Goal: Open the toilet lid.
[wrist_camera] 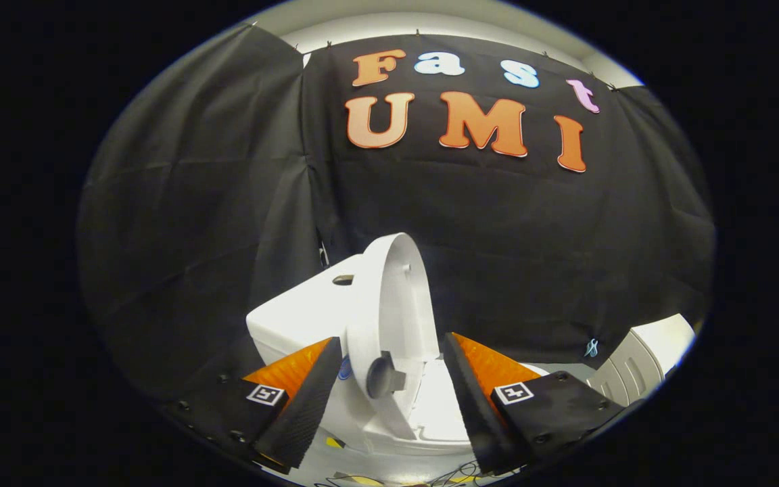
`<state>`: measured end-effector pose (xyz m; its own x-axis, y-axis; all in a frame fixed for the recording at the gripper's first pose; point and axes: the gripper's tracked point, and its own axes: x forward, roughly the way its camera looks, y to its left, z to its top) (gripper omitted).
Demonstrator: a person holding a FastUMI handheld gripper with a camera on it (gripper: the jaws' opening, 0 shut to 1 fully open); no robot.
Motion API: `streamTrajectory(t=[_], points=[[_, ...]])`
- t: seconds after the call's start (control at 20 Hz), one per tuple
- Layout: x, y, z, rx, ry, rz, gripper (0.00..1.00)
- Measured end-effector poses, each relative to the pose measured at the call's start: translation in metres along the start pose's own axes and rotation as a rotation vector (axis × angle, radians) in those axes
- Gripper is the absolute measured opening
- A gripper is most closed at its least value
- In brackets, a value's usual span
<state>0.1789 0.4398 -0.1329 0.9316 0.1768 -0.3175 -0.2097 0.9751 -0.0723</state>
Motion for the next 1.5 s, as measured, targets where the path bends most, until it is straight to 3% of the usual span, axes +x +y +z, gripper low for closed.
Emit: streamTrajectory(t=[0.55, 1.15, 1.5], points=[[-0.086, -0.183, 0.067, 0.116, -0.128, -0.079, 0.97], [-0.200, -0.341, 0.052, 0.113, -0.199, -0.164, 0.96], [-0.231, -0.392, 0.041, 0.161, -0.243, -0.204, 0.96]])
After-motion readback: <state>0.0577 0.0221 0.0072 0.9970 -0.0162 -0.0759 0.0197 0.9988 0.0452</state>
